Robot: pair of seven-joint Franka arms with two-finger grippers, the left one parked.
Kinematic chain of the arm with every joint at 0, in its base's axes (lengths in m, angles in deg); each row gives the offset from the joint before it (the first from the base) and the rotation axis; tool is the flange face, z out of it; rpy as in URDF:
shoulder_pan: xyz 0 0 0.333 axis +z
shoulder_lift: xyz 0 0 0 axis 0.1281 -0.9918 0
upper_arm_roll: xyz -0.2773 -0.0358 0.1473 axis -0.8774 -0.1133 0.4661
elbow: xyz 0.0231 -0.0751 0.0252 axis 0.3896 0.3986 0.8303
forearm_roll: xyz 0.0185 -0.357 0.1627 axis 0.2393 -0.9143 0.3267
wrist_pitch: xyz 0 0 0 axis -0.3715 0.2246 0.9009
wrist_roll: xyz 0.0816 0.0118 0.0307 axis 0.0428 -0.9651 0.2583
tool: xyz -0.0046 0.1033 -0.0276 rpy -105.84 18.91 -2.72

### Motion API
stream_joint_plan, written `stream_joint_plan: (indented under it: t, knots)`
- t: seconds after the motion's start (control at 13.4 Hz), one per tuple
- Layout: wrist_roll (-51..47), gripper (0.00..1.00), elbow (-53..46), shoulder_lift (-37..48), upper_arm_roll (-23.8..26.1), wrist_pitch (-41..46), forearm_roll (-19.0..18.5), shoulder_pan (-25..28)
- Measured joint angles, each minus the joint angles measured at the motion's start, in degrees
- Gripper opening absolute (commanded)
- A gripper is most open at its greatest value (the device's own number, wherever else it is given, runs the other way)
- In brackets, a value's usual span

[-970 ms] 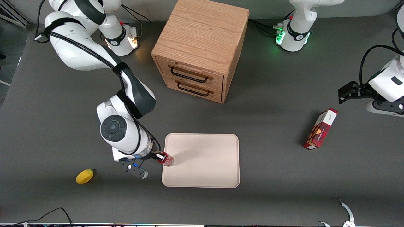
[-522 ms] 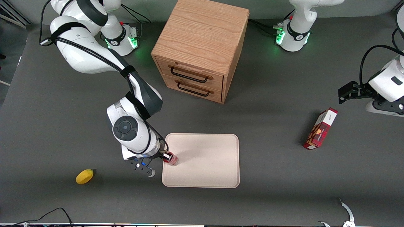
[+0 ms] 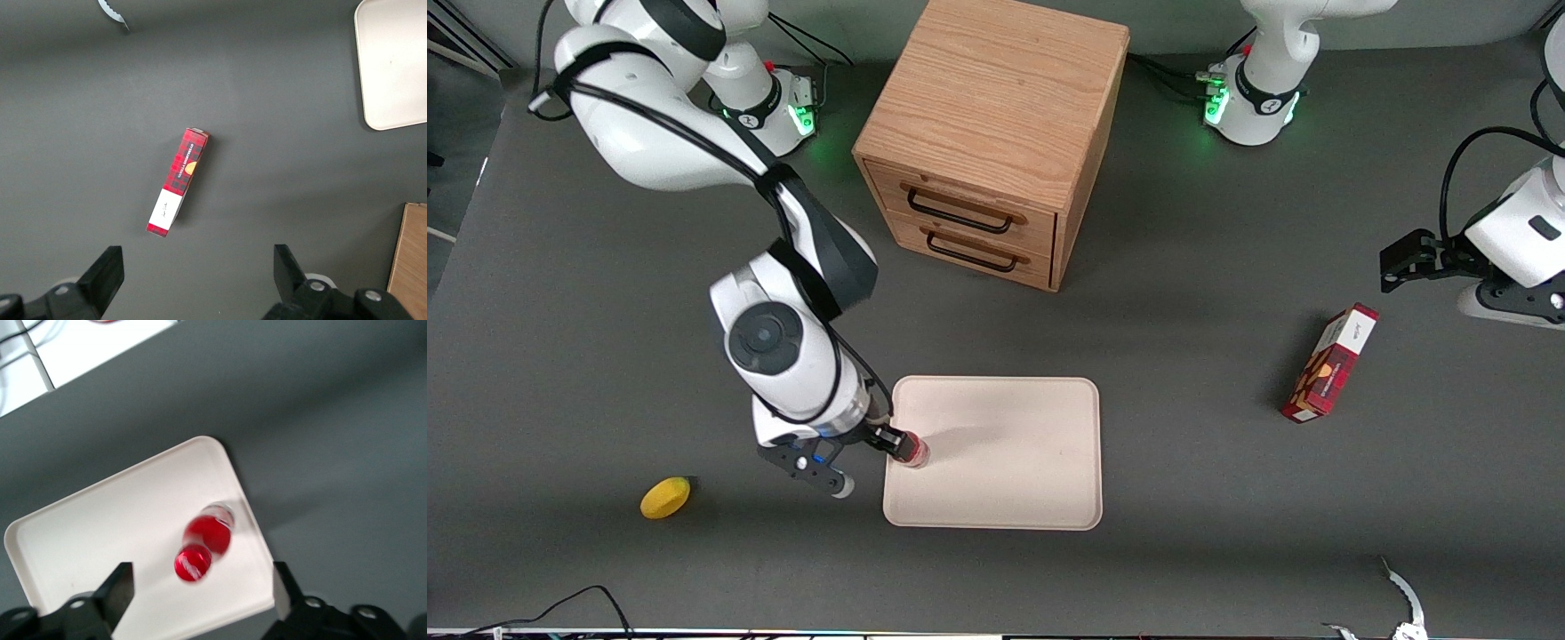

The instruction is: Place coke bottle on tray

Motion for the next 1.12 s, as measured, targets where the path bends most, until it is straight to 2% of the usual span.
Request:
stream_joint_plan:
  t: [0.15,0.22,0.3,0.37,0.52,0.6,0.75,0.97,1.12]
  knots:
    - [4.29,1.00,-0.20,8.05,1.98,9.95,0.29,-1.71]
    - [7.49,1.00,0.00,12.90,3.44,14.65,1.90,-3.66]
    - [11.81,1.00,0.31,18.08,3.53,19.07,5.33,-5.58]
    - [16.84,1.00,0.77,23.37,1.45,23.50,9.56,-6.95]
    - [28.04,1.00,3.87,33.33,-8.28,29.46,19.19,-8.14]
    - [33.86,1.00,8.03,38.07,-14.23,29.70,23.00,-8.38]
    - [42.18,1.00,21.12,46.38,-21.57,24.36,26.05,-8.99]
    - [43.80,1.00,36.31,52.54,-22.96,16.78,26.31,-8.75]
    - [43.74,1.00,37.89,52.90,-22.89,15.45,26.32,-8.36]
